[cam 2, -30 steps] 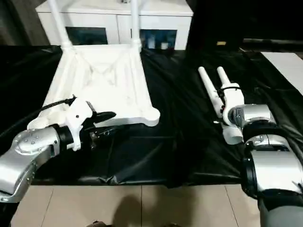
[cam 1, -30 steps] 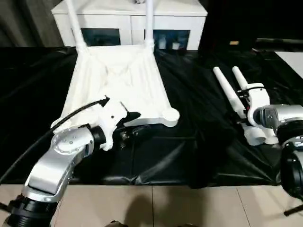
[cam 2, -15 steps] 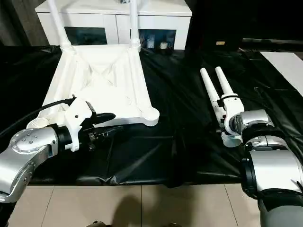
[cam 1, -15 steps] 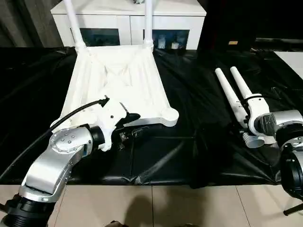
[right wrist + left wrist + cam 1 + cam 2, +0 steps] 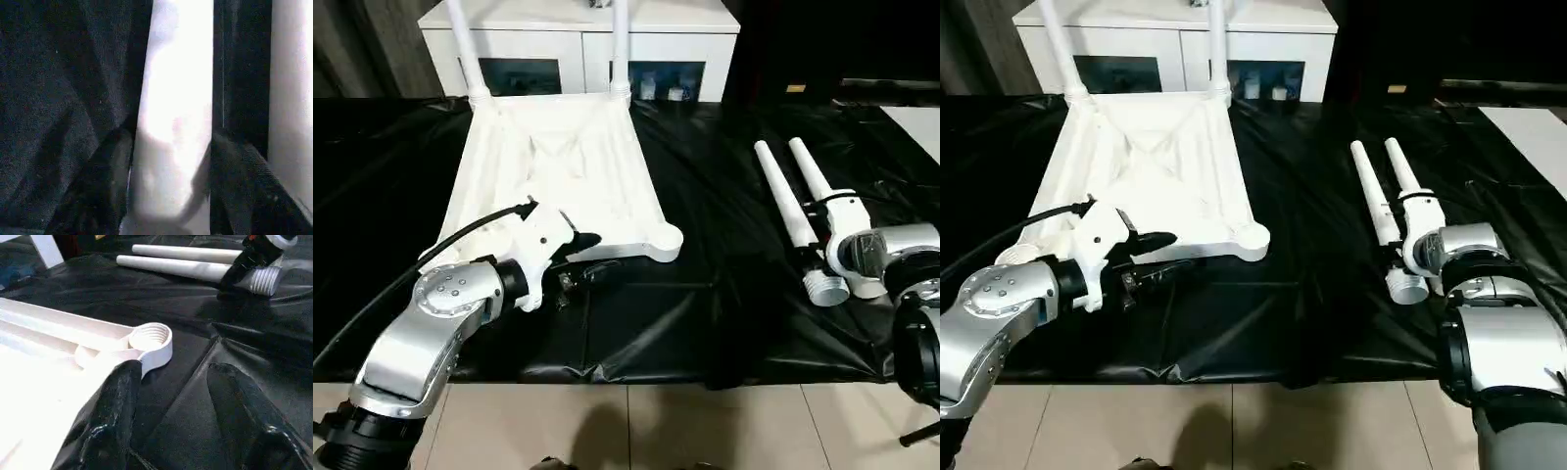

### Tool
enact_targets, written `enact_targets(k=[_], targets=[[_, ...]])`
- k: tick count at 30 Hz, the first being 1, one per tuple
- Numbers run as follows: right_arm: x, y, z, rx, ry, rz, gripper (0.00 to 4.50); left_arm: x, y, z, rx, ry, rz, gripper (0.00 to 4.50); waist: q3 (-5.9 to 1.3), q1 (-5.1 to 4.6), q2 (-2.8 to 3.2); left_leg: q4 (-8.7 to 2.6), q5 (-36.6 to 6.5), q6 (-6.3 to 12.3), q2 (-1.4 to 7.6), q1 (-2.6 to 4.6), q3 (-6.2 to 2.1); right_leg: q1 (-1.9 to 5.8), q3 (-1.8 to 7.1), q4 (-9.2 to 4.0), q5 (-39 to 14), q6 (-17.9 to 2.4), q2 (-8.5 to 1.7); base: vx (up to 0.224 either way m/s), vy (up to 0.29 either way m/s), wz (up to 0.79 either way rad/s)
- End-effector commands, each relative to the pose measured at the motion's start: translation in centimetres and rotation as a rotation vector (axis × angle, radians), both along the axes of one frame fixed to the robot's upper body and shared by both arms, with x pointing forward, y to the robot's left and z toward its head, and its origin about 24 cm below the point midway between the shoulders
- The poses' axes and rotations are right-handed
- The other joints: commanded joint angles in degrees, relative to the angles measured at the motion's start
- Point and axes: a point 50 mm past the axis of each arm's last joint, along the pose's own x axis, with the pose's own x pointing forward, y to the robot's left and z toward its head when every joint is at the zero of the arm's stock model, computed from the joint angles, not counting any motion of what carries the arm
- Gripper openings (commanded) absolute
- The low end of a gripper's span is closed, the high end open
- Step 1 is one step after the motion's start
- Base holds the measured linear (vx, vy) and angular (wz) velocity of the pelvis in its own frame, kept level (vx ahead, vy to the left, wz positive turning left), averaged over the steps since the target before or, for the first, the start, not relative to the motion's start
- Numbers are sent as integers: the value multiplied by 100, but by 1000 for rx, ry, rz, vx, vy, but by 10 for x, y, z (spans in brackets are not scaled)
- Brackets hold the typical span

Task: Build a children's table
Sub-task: Pick table leg

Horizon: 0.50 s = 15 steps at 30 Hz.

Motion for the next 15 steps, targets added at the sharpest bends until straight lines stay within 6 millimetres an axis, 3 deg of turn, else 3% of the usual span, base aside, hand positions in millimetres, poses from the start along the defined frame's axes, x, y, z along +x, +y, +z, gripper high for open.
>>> enact_targets(k=[1, 9, 14, 15], targets=[[3, 3, 3, 28, -20, -5, 221, 3, 1, 5, 13, -28, 11, 256, -395, 16, -27, -362, -1406, 12, 222, 112, -77, 215, 130, -354, -1180, -1614, -190, 0, 0, 0], [-4, 6, -13, 57, 23, -14, 188, 8, 3, 5, 8, -27, 43, 256, -396, 1, 0, -364, -1479, -24, 217, 118, -80, 209, 126, -360, -1209, -1606, -182, 0, 0, 0], [-1, 8, -8, 74, -5, -21, 186, 12, 4, 6, 2, -31, 75, 256, -397, -2, -14, -365, -1525, -46, 216, 115, -85, 217, 130, -363, -1278, -1580, -192, 0, 0, 0], [1, 9, -6, 82, -19, -19, 186, 13, 5, 7, 0, -35, 85, 256, -395, -9, -42, -367, -1502, -37, 215, 105, -84, 222, 130, -365, -1266, -1576, -191, 0, 0, 0]])
